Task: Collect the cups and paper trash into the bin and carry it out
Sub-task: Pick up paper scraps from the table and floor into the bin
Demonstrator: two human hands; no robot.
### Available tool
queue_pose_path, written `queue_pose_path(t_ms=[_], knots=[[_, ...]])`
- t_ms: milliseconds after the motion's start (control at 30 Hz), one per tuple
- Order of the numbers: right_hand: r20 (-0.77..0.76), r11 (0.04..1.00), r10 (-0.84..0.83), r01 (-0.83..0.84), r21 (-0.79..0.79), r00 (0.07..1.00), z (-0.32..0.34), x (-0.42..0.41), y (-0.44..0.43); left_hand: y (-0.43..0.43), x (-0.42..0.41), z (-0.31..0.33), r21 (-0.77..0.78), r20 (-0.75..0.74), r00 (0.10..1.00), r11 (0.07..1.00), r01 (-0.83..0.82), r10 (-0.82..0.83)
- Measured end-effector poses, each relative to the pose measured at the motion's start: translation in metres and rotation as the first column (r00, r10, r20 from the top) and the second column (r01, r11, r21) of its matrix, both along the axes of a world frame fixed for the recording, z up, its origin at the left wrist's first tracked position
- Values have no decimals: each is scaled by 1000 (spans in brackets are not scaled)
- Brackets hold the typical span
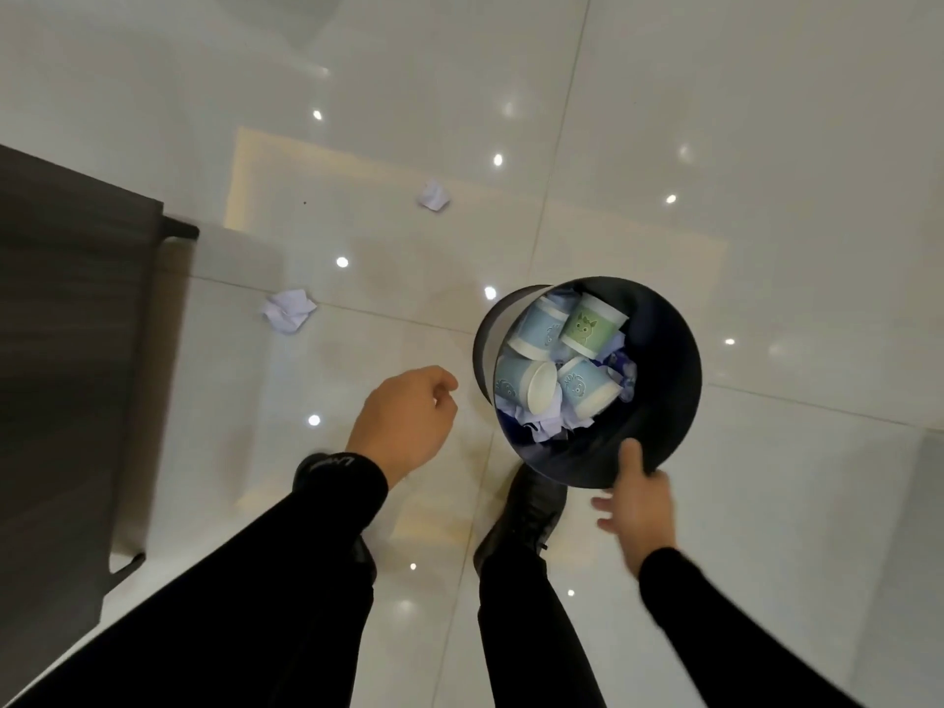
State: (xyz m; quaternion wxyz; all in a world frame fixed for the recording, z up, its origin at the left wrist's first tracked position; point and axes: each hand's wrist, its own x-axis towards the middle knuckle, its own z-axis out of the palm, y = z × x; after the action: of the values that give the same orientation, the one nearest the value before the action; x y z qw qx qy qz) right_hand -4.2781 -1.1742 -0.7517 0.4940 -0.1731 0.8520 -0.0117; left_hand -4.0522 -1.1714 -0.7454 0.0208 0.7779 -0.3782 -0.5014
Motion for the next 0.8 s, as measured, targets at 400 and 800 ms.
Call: queue_pose_path(t_ms=[400, 800], knots=[[296, 650, 714, -757, 57, 635, -53, 160, 76, 25, 150, -54, 86, 182, 982, 996, 39, -54], [7, -5, 1000, -989, -149, -7, -246, 198, 113, 30, 222, -243, 4, 438, 878, 977, 213, -193]])
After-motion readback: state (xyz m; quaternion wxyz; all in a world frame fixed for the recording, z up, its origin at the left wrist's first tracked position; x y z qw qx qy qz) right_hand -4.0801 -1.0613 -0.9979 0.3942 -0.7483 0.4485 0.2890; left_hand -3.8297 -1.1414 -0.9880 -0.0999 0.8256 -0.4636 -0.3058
